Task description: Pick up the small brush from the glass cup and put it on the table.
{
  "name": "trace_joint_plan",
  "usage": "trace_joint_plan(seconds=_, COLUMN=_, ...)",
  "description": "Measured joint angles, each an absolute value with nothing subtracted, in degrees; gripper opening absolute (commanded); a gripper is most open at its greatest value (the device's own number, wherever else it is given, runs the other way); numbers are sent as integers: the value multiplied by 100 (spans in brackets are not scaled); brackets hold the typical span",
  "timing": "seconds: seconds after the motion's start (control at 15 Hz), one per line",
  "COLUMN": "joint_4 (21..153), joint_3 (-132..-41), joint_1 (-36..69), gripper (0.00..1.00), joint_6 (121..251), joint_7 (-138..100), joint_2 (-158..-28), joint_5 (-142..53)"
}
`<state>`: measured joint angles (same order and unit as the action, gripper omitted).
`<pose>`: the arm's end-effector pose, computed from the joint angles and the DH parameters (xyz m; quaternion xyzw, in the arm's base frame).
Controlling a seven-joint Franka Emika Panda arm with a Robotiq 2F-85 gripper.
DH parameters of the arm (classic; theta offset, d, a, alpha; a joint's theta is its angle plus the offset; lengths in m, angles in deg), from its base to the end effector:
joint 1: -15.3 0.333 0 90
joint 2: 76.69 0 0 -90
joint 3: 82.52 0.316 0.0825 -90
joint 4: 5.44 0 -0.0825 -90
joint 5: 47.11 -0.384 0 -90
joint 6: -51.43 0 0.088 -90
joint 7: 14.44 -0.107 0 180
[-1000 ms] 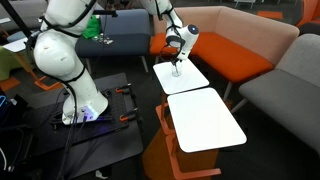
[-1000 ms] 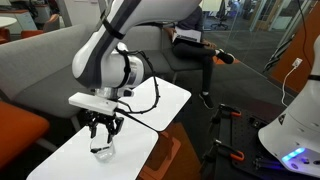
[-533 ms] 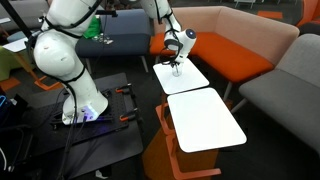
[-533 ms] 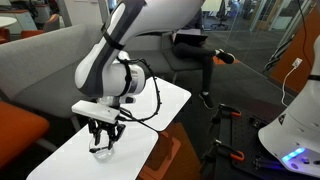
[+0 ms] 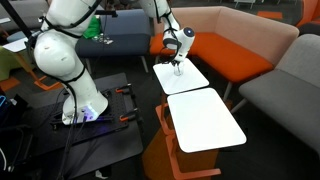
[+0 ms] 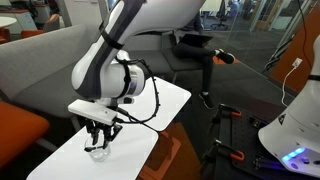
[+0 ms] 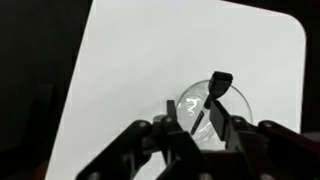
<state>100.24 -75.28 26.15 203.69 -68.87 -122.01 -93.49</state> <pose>0.6003 0.1728 0.0931 -0.7449 0.6267 0.1348 0.1849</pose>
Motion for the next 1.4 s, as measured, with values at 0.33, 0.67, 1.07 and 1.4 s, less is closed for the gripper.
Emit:
trace_joint_plan(seconds=0.33, joint_4=10154, joint_3=-7500, joint_1=2608, gripper=40, joint_6=20443, joint_7=-6883, joint_2=-12013, joint_5=-9382)
trace_joint_plan(seconds=0.67, joint_4=10171, joint_3=-7513, joint_1=2519, gripper=37, joint_6=20437, joint_7=-6882, joint_2=-12007, joint_5=-9382)
trace_joint_plan(seconds=1.07, joint_4=9964, joint_3=-7481, joint_1=2464, gripper=31, joint_6=20376, joint_7=-6878, joint_2=-12205, joint_5=-9380)
trace_joint_plan(seconds=1.4, joint_4=9704, joint_3=-7368, joint_1=2494, gripper=34, joint_6=20347, joint_7=-6874, joint_2=-12365, joint_5=-9378)
